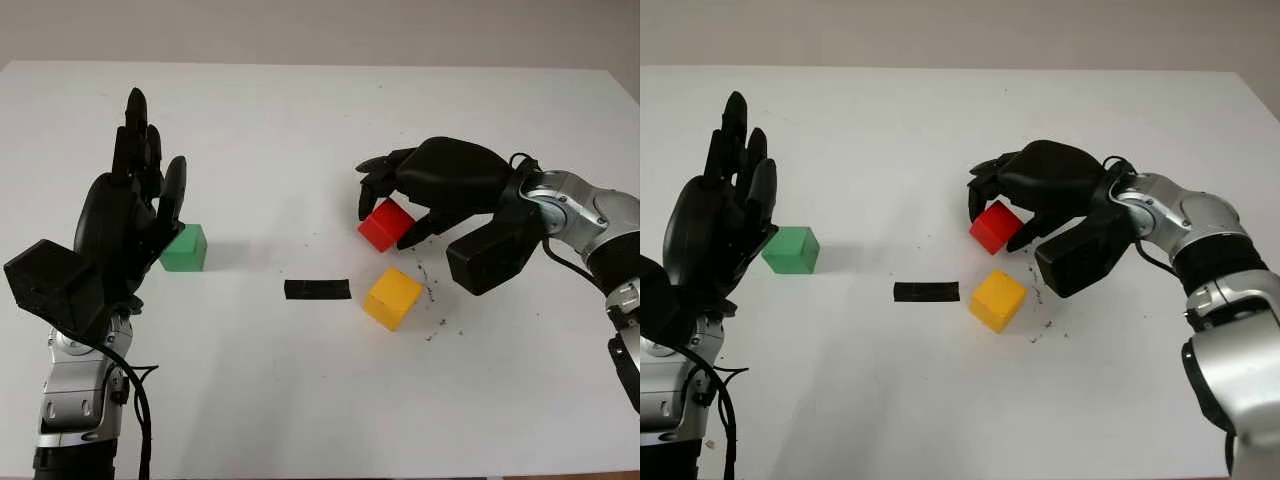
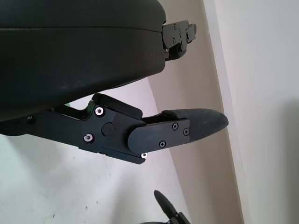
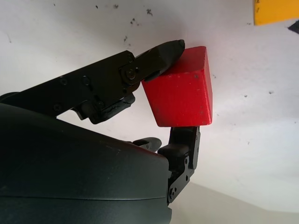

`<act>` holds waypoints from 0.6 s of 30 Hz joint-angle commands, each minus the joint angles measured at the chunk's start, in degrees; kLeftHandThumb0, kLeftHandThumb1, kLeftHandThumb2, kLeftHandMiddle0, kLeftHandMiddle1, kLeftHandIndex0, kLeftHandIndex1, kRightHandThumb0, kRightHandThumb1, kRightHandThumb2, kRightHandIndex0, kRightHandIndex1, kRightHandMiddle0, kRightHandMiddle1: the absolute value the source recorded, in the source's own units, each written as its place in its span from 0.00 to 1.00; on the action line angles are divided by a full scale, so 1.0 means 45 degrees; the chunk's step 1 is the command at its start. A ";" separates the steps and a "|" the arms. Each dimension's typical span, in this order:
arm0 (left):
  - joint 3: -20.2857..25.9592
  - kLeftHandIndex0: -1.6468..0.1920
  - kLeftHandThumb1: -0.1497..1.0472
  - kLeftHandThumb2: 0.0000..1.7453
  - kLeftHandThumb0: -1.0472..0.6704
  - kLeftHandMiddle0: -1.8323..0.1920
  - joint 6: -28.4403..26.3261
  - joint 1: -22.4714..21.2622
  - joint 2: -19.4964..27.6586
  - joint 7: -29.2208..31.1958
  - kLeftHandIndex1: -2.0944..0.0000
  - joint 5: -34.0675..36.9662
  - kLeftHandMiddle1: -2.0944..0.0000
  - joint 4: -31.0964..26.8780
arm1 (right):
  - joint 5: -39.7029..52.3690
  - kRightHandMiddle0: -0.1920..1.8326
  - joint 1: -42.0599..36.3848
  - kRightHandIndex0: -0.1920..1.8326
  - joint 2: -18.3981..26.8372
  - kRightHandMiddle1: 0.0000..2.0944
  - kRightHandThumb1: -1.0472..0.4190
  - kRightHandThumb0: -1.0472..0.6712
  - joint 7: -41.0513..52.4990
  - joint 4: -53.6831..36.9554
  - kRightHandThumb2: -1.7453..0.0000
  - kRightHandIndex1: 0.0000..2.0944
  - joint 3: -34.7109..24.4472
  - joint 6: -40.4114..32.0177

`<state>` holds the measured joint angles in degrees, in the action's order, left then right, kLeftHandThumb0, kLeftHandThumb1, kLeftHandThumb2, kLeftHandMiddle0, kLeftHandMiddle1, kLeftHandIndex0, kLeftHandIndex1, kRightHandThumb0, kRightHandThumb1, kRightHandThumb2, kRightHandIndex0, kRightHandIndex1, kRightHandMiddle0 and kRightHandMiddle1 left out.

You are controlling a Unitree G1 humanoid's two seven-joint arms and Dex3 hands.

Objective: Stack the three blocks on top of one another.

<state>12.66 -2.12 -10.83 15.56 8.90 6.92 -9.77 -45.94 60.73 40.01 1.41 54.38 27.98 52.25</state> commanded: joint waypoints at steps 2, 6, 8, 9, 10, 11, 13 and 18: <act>-0.0020 1.00 1.00 0.32 0.21 1.00 -0.0004 0.0044 0.0095 0.0042 0.98 0.0002 0.98 -0.0272 | 0.0416 0.35 0.0736 0.30 0.0003 0.61 0.10 0.40 -0.0076 -0.0350 0.97 0.03 -0.0374 0.0286; -0.0103 1.00 1.00 0.32 0.20 1.00 -0.0066 0.0061 0.0075 -0.0028 0.98 -0.0139 0.97 -0.0367 | 0.1158 0.38 0.1050 0.31 -0.0206 0.58 0.11 0.39 0.0427 -0.0645 0.97 0.03 -0.0637 0.0730; -0.0125 0.99 1.00 0.32 0.20 0.99 -0.0101 0.0046 0.0019 -0.0073 0.98 -0.0154 0.97 -0.0413 | 0.1775 0.38 0.1217 0.30 -0.0394 0.58 0.12 0.39 0.1217 -0.0755 0.97 0.03 -0.0700 0.0958; -0.0132 0.99 1.00 0.32 0.20 0.99 -0.0113 0.0043 -0.0020 -0.0096 0.98 -0.0142 0.97 -0.0436 | 0.2082 0.38 0.1279 0.29 -0.0481 0.58 0.12 0.39 0.1681 -0.0849 0.97 0.02 -0.0721 0.1023; -0.0142 0.99 1.00 0.32 0.20 0.99 -0.0154 0.0035 -0.0061 -0.0144 0.98 -0.0143 0.97 -0.0480 | 0.2416 0.38 0.1319 0.28 -0.0583 0.57 0.12 0.38 0.2190 -0.0946 0.97 0.02 -0.0731 0.1084; -0.0155 0.99 1.00 0.32 0.20 0.99 -0.0172 0.0030 -0.0077 -0.0183 0.98 -0.0158 0.97 -0.0521 | 0.2729 0.38 0.1346 0.28 -0.0698 0.57 0.12 0.39 0.2675 -0.1028 0.97 0.02 -0.0728 0.1153; -0.0179 0.99 1.00 0.32 0.21 0.99 -0.0252 0.0045 -0.0068 -0.0243 0.98 -0.0195 0.97 -0.0645 | 0.3202 0.37 0.1333 0.27 -0.0897 0.58 0.11 0.38 0.3497 -0.1236 0.97 0.01 -0.0700 0.1262; -0.0114 1.00 1.00 0.32 0.21 1.00 -0.0432 0.0176 0.0015 -0.0196 0.98 -0.0131 0.98 -0.0994 | 0.3838 0.34 0.1201 0.25 -0.1514 0.63 0.10 0.37 0.4541 -0.1398 0.97 0.01 -0.0612 0.1873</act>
<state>12.03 -3.95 -10.78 15.31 7.97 6.29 -12.86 -29.55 65.32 33.64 21.24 49.02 25.48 60.07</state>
